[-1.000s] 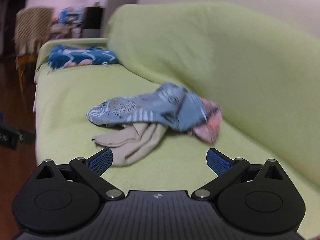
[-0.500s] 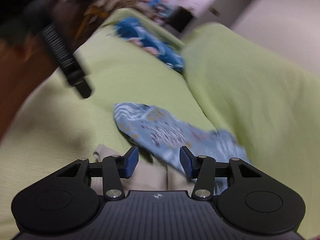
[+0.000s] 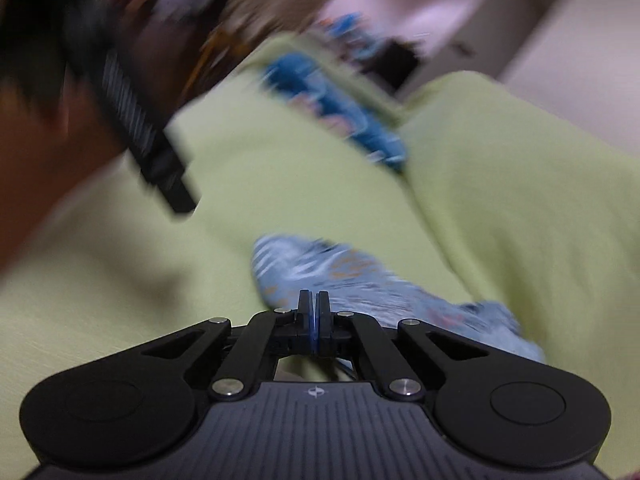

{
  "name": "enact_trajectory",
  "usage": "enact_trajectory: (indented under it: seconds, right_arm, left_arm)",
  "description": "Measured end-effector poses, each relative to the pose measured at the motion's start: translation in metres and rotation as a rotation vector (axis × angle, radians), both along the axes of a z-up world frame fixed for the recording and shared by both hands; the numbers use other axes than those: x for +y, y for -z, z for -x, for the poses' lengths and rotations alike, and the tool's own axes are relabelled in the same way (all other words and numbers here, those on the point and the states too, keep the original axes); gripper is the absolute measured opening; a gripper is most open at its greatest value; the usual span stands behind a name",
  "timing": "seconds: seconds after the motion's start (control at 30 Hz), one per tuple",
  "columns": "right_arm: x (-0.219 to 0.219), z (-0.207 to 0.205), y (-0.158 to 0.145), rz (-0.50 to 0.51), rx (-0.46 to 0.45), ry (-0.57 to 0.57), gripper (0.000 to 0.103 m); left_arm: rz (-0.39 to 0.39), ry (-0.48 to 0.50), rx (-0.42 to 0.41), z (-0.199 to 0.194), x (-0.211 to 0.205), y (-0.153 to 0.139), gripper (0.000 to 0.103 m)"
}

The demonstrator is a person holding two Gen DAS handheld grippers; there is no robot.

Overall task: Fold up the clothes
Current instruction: 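Grasp the blue shorts with the right gripper and lift them off the sofa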

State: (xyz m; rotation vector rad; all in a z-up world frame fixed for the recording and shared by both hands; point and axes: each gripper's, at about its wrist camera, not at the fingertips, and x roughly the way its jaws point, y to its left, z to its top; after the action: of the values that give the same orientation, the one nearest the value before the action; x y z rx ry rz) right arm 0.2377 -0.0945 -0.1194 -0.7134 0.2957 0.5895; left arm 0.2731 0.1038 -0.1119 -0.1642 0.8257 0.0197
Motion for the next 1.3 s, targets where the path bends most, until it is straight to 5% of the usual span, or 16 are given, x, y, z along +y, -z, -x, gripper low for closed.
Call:
enact_trajectory:
  seconds: [0.07,0.17,0.3,0.57,0.63,0.77,0.8,0.83,0.87,1.0,1.17,1.3]
  right_arm:
    - [-0.029,0.023,-0.023,-0.120,0.007,0.055,0.000]
    - [-0.061,0.047,-0.044,-0.160,0.058,0.116,0.000]
    - [-0.048,0.056,-0.032,0.044,0.003,0.049,0.019]
    - [0.009,0.007,0.012,0.325,-0.152,-0.078,0.020]
    - [0.023,0.000,0.026,0.398,-0.170,-0.132,0.030]
    - [0.049,-0.016,0.054,0.465,-0.164,-0.202,0.028]
    - [0.054,-0.021,0.060,0.485,-0.175,-0.188,0.024]
    - [0.056,-0.028,0.063,0.484,-0.156,-0.174,0.008]
    - [0.054,-0.033,0.061,0.451,-0.138,-0.157,0.000]
    - [0.024,-0.026,0.027,0.191,-0.093,-0.077,0.000]
    - [-0.064,0.042,-0.042,-0.135,-0.063,0.066,0.000]
    - [-0.134,0.100,-0.060,-0.235,0.004,0.253,0.000]
  left_arm:
    - [0.012,0.019,-0.013,0.006,-0.003,-0.002,0.101]
    - [0.024,0.038,-0.026,0.016,-0.010,-0.001,0.101]
    - [0.041,0.038,-0.027,0.015,-0.010,0.001,0.101]
    - [0.049,0.031,-0.045,-0.004,0.000,-0.004,0.101]
    - [0.050,0.025,-0.051,-0.008,0.003,-0.006,0.101]
    - [0.061,0.020,-0.055,-0.012,0.008,-0.007,0.101]
    - [0.062,0.019,-0.054,-0.012,0.009,-0.006,0.101]
    - [0.060,0.017,-0.046,-0.013,0.010,-0.004,0.101]
    - [0.059,0.014,-0.039,-0.013,0.011,-0.002,0.101]
    - [0.082,-0.003,-0.035,-0.008,0.021,0.001,0.101]
    - [0.092,0.026,-0.064,0.005,0.019,-0.002,0.101]
    - [0.078,0.126,-0.084,0.024,-0.010,0.002,0.100]
